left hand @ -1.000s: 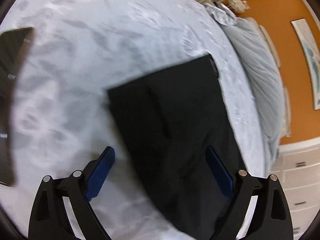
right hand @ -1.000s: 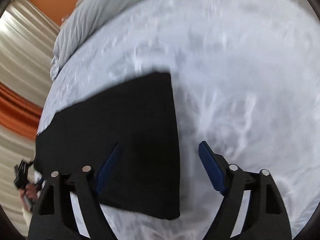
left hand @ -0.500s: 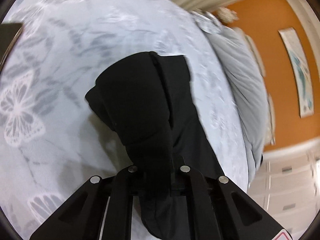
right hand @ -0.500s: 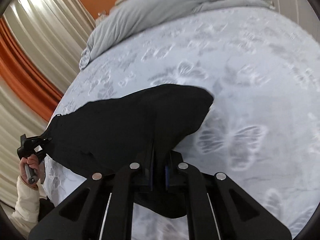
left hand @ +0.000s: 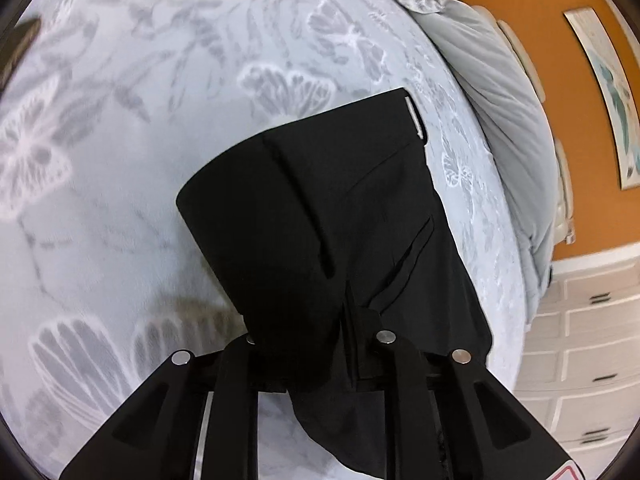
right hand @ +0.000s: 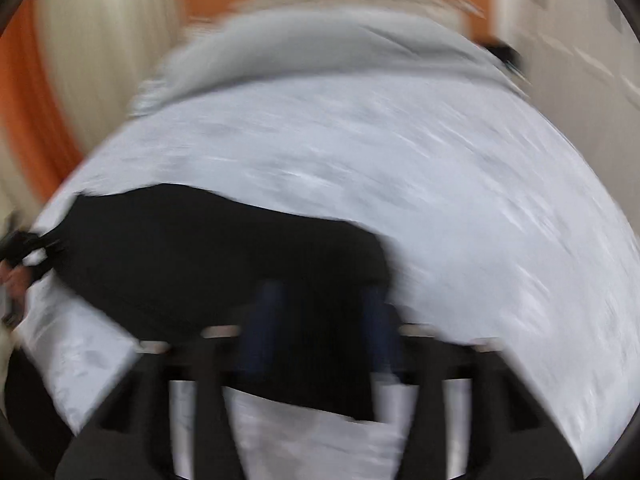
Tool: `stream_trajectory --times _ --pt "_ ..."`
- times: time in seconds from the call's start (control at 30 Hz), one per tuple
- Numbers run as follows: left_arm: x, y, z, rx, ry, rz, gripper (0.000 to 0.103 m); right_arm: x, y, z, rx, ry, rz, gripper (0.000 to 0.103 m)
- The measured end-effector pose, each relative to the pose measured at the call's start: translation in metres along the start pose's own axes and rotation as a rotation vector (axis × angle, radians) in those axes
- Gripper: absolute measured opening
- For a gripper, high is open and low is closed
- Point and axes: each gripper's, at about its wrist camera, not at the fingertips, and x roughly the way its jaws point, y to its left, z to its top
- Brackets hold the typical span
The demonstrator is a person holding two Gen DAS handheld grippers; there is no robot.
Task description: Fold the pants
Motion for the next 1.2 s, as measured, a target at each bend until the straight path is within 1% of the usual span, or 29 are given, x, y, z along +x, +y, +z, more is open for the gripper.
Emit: stream_trajectory --times 0.03,0.07,0.13,0.17,0.2,0.27,0.33,0.4,0.43,0.47,0.5,0.53,0.57,0.6,0.63,0.67,0.7,0.77,0.83,0.87,0.9,0.93,0.97,1.0,1.03,1.07,1.1,1.17,1.2 --pt "0.001 -0.003 -0.001 0.01 -0.005 0.011 0.017 0.009 0.019 0.002 -0.069 0.021 -0.001 0.058" --pt "0.001 -0.003 -0.002 0.014 -0.008 0.017 0.017 0.018 0.042 0.003 -0.16 0.038 -0.023 0.057" --pt "0.004 -0.005 0.002 0.001 -0.003 0.019 0.018 0.021 0.067 0.007 -0.274 0.03 -0.071 0.056" --pt "0.006 -0.005 0.005 -0.01 0.003 0.013 0.018 0.017 0.071 0.01 -0.297 0.017 -0.095 0.056" --pt "0.009 -0.005 0.011 -0.021 0.01 0.008 0.021 0.012 0.073 0.013 -0.301 -0.002 -0.106 0.057" --pt "0.005 0.005 0.008 -0.021 0.014 0.008 0.023 0.003 0.074 0.02 -0.278 -0.058 -0.086 0.058" --pt "0.005 0.008 0.008 -0.015 0.028 0.011 0.023 -0.008 0.072 0.029 -0.268 -0.102 -0.11 0.057" --pt "0.005 0.01 0.009 -0.014 0.038 0.007 0.023 -0.035 0.053 0.04 -0.22 -0.189 -0.177 0.057" --pt "0.004 0.01 0.008 -0.012 0.04 0.005 0.023 -0.057 0.035 0.046 -0.158 -0.254 -0.213 0.058" --pt "0.005 0.011 0.009 -0.009 0.043 0.003 0.023 -0.075 0.015 0.048 -0.091 -0.305 -0.242 0.062" --pt "0.004 0.011 0.009 -0.005 0.045 0.002 0.023 -0.091 -0.001 0.046 -0.03 -0.345 -0.287 0.068" --pt "0.004 0.011 0.009 -0.002 0.046 0.002 0.023 -0.102 -0.022 0.044 0.03 -0.373 -0.371 0.071" --pt "0.003 0.012 0.008 -0.001 0.046 0.004 0.023 -0.106 -0.033 0.041 0.051 -0.376 -0.414 0.074" --pt "0.003 0.012 0.008 -0.001 0.044 0.006 0.023 -0.107 -0.042 0.038 0.066 -0.368 -0.432 0.074" --pt "0.003 0.011 0.007 -0.001 0.042 0.01 0.023 -0.101 -0.049 0.033 0.092 -0.338 -0.408 0.074" --pt "0.002 0.01 0.007 -0.002 0.037 0.016 0.023 -0.093 -0.05 0.03 0.101 -0.307 -0.364 0.074" --pt "0.001 0.007 0.006 -0.003 0.031 0.022 0.023 -0.079 -0.045 0.028 0.098 -0.263 -0.279 0.074" --pt "0.0 0.004 0.005 -0.003 0.016 0.035 0.023 -0.048 -0.022 0.022 0.051 -0.17 -0.134 0.074" --pt "-0.001 -0.001 0.004 0.001 0.001 0.051 0.023 -0.003 0.011 0.015 -0.018 -0.051 0.008 0.07" --pt "-0.001 -0.003 0.004 0.001 -0.004 0.055 0.023 0.019 0.025 0.012 -0.037 0.01 0.067 0.066" --pt "-0.001 -0.003 0.003 -0.003 -0.009 0.06 0.023 0.038 0.04 0.009 -0.056 0.068 0.115 0.06" --pt "-0.001 -0.003 0.003 -0.007 -0.012 0.062 0.023 0.06 0.054 0.006 -0.087 0.119 0.147 0.059" --pt "0.0 -0.004 0.003 -0.01 -0.014 0.064 0.023 0.078 0.064 0.003 -0.124 0.154 0.145 0.058" --pt "0.0 -0.003 0.003 -0.011 -0.013 0.065 0.023 0.096 0.073 0.002 -0.162 0.186 0.123 0.052" --pt "0.001 -0.002 0.004 -0.013 -0.01 0.063 0.023 0.105 0.075 0.004 -0.159 0.204 0.119 0.047" --pt "0.001 -0.001 0.005 -0.014 -0.002 0.056 0.023 0.113 0.071 0.008 -0.119 0.217 0.14 0.027" --pt "0.002 0.0 0.006 -0.016 0.004 0.05 0.023 0.115 0.064 0.015 -0.053 0.218 0.172 0.004" --pt "0.003 0.002 0.009 -0.02 0.019 0.034 0.023 0.105 0.056 0.031 0.017 0.176 0.225 0.001" --pt "0.003 0.004 0.01 -0.018 0.029 0.026 0.023 0.095 0.055 0.043 0.061 0.131 0.269 0.001"
